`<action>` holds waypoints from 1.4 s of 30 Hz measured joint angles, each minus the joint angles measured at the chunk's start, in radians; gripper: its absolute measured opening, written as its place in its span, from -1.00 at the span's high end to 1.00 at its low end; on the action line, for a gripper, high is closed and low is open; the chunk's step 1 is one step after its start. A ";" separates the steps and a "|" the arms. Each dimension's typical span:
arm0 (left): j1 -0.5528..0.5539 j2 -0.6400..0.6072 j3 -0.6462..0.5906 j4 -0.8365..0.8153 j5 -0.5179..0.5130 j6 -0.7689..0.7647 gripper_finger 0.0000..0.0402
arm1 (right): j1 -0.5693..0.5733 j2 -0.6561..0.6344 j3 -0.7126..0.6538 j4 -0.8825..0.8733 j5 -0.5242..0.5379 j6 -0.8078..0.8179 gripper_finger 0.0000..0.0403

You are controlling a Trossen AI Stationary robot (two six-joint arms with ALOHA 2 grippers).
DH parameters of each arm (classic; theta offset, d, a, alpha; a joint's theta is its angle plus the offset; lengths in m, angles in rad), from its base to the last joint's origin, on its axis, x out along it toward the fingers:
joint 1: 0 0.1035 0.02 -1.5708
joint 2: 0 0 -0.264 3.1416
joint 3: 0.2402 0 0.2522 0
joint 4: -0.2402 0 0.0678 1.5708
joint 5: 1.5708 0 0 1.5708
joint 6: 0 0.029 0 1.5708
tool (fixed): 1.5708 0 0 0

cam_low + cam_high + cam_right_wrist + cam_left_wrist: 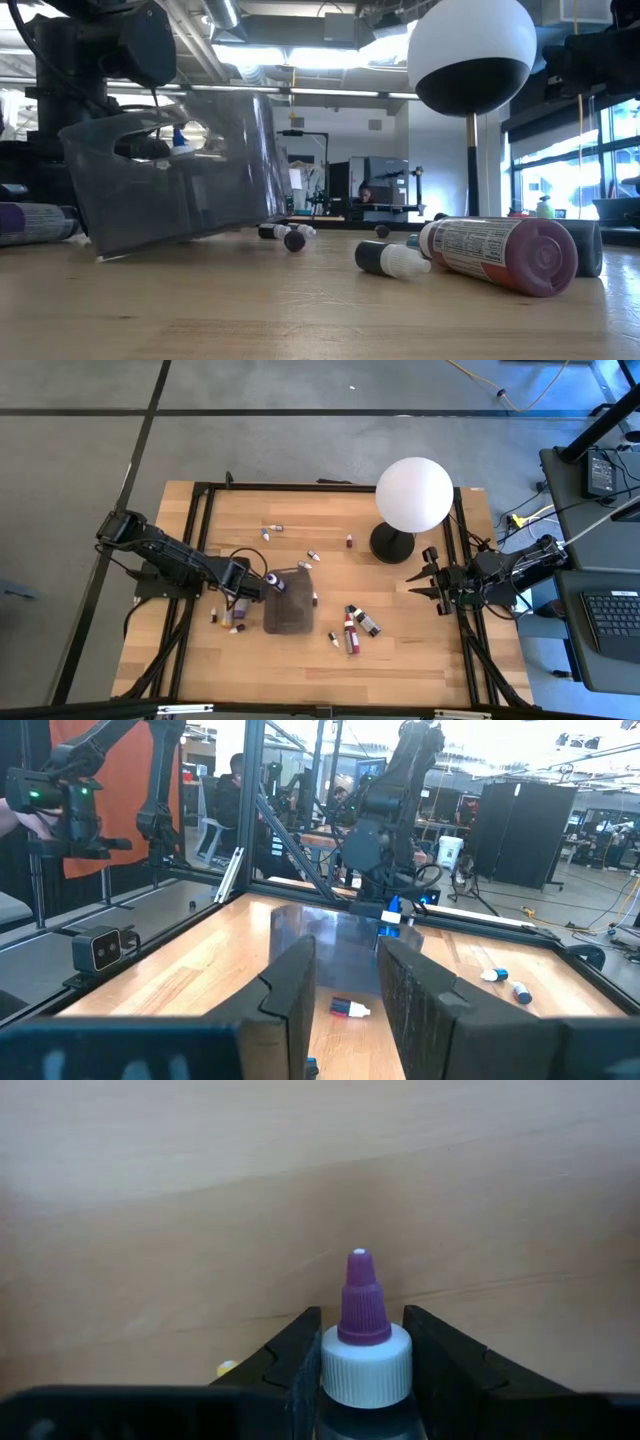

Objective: Pick & Place food coloring
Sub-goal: Put the large purple food coloring bottle into the black bin

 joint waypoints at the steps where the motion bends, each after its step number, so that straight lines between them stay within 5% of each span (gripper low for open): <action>1: 0.000 0.000 0.005 0.000 -0.007 0.005 0.41 | 0.000 0.000 0.000 0.000 0.000 0.000 0.43; 18: 0.000 -0.032 0.139 -0.122 -0.089 0.140 0.40 | 0.000 0.000 0.000 0.000 0.000 0.000 0.43; 26: -0.022 -0.168 0.264 -0.198 -0.294 0.341 0.40 | 0.000 0.000 0.000 0.002 0.000 0.000 0.43; 36: -0.219 -0.267 0.241 0.196 -0.857 0.841 0.40 | 0.000 0.000 0.000 0.001 0.000 0.000 0.43; 42: -0.244 -0.198 0.028 0.816 -0.904 1.158 0.38 | 0.000 0.000 0.000 0.003 0.000 -0.024 0.43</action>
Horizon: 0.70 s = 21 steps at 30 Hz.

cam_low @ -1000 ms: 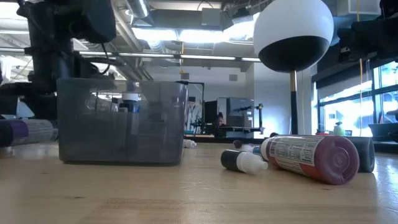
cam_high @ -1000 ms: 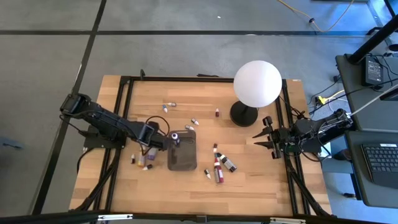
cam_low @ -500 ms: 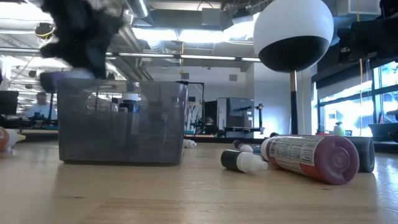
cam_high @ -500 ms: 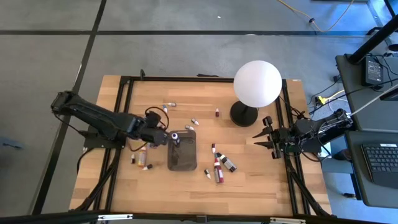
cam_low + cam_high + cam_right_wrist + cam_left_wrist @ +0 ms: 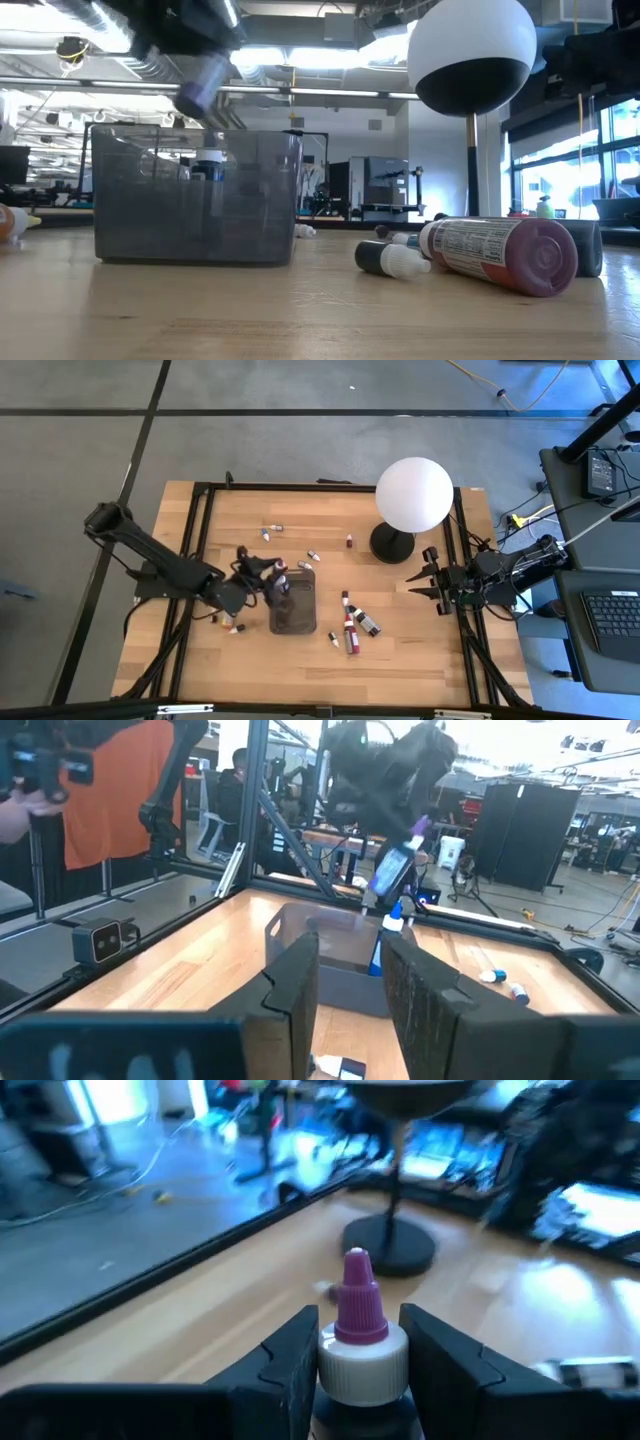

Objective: Pick & Place food coloring
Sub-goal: Put the large purple food coloring bottle into the black bin

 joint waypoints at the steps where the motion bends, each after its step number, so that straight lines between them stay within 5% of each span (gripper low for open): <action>1: 0.000 0.018 -0.038 0.113 0.014 0.054 0.38 | 0.000 0.000 0.000 0.000 0.000 0.000 0.43; 10: -0.034 0.185 -0.224 0.837 0.220 0.370 0.37 | 0.000 0.000 0.000 0.000 0.000 0.001 0.43; 16: -0.040 0.317 -0.237 0.976 0.263 0.448 0.40 | 0.000 0.000 0.000 -0.001 0.000 0.005 0.43; 21: -0.098 0.307 -0.254 0.991 0.212 0.482 0.39 | 0.000 0.000 0.000 -0.001 0.000 0.057 0.43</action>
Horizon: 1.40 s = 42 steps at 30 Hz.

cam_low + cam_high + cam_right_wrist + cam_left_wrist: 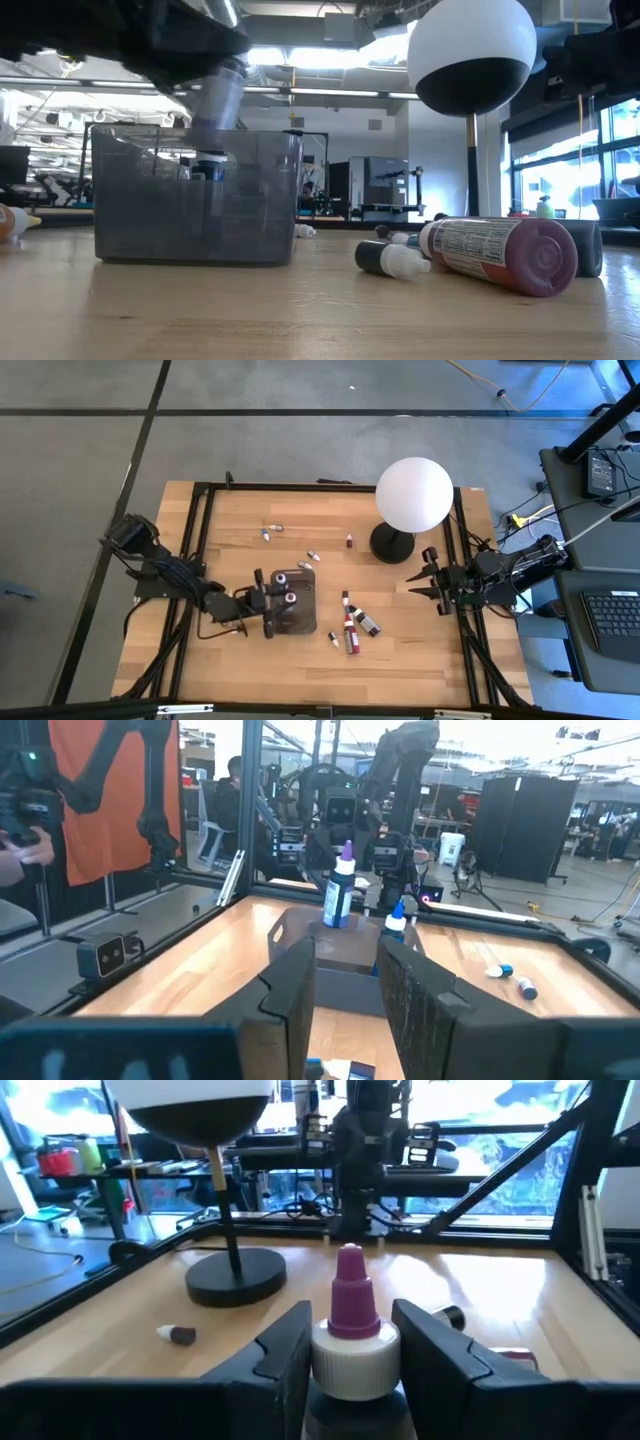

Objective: Pick & Place food coloring
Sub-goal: Put the large purple food coloring bottle into the black bin

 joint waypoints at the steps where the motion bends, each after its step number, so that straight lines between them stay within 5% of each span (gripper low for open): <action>1: -0.018 -0.008 -0.013 0.001 -0.028 0.000 0.39 | 0.000 0.000 0.000 0.000 0.000 0.006 0.43; 7: -0.074 -0.024 -0.116 0.121 -0.112 -0.006 0.40 | 0.000 0.000 0.000 0.000 0.000 0.023 0.43; 26: 0.015 -0.015 -0.187 0.182 0.066 -0.007 0.39 | 0.000 0.000 0.000 -0.002 -0.001 0.077 0.43; 42: 0.037 0.260 -0.187 0.474 -0.010 0.033 0.37 | 0.000 0.000 0.000 -0.002 -0.001 0.076 0.43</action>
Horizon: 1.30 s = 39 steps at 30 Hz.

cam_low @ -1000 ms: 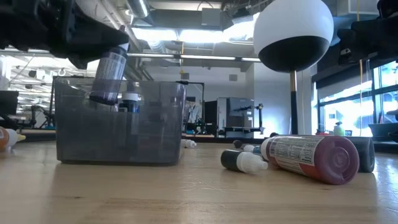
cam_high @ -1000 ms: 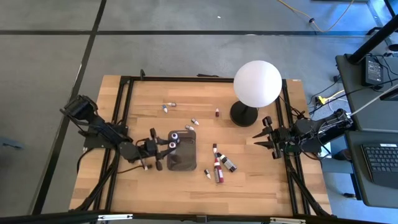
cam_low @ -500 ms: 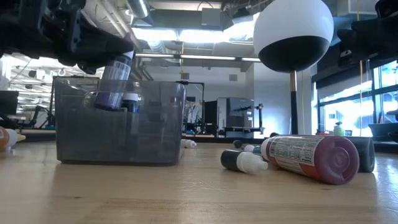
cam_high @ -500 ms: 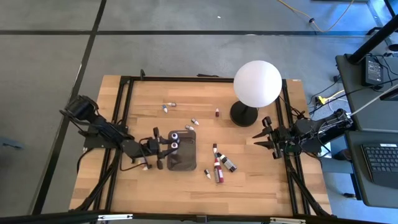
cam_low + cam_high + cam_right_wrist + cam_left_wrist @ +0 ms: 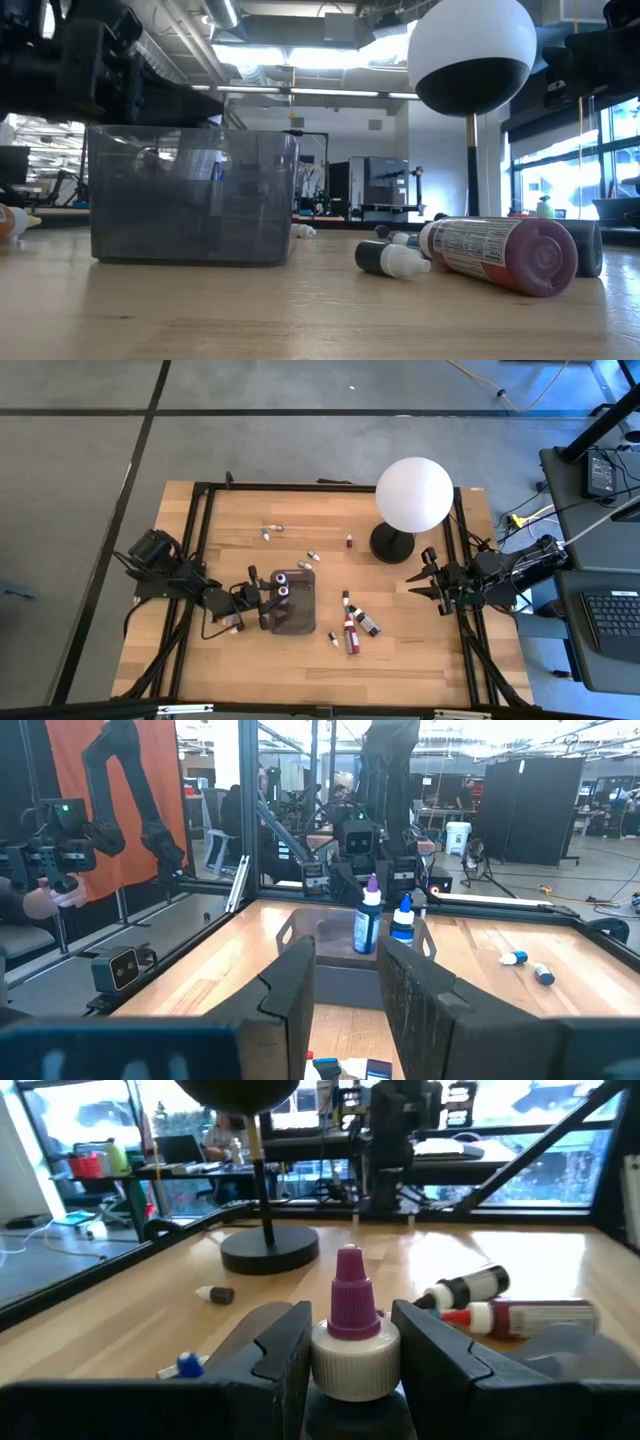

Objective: Pick & Place food coloring
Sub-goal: Put the large purple food coloring bottle into the black bin

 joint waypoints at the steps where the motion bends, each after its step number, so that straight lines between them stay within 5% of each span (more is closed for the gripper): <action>1: 0.005 0.016 0.000 0.003 0.000 -0.012 0.37 | 0.000 0.000 0.000 0.000 0.000 0.000 0.43; 39: 0.032 0.078 0.010 0.023 0.039 -0.051 0.32 | 0.000 0.000 0.000 -0.008 0.000 0.000 0.43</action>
